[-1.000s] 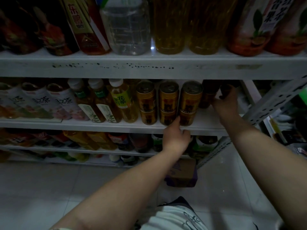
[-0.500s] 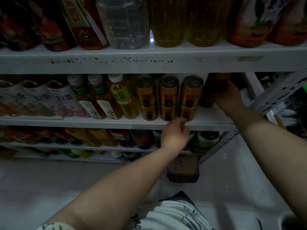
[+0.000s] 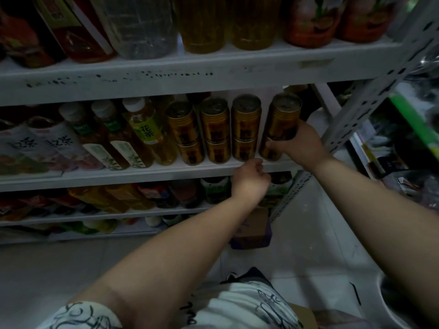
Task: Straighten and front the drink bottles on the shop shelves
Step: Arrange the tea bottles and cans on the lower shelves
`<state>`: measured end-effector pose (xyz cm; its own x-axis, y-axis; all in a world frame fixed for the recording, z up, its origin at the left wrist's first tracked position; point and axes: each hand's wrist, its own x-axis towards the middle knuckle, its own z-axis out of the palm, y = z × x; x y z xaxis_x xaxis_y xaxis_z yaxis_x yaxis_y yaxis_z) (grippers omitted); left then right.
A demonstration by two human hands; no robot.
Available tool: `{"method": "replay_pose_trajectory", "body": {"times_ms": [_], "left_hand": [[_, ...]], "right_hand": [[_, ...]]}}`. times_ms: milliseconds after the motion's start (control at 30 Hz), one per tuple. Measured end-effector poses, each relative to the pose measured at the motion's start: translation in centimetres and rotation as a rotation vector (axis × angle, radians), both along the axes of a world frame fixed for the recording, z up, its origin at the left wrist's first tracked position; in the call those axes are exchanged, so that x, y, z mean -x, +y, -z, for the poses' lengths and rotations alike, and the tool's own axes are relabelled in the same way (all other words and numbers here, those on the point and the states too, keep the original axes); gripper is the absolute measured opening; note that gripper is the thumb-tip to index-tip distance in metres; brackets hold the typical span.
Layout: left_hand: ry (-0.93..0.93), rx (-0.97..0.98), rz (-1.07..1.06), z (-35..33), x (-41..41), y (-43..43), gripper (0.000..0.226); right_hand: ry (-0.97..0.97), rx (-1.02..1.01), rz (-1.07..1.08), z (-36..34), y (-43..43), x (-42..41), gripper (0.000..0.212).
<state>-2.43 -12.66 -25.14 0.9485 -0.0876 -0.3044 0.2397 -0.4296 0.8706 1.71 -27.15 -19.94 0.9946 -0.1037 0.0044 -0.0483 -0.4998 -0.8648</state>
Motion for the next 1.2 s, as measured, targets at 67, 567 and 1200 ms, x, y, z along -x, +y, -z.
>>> {"method": "replay_pose_trajectory", "body": {"times_ms": [67,567,1200], "left_hand": [[-0.009,-0.018,-0.009,0.1,0.0,-0.1,0.046],[-0.172,-0.112,-0.108,-2.2,-0.7,-2.4,0.036],[-0.096,-0.357,-0.244,-1.2,-1.9,-4.5,0.032]], "right_hand": [[0.014,-0.007,-0.006,0.1,0.2,0.0,0.062],[0.096,-0.209,-0.115,-1.4,-1.7,-0.4,0.046],[0.094,-0.183,-0.151,0.6,-2.0,-0.7,0.072]]}}
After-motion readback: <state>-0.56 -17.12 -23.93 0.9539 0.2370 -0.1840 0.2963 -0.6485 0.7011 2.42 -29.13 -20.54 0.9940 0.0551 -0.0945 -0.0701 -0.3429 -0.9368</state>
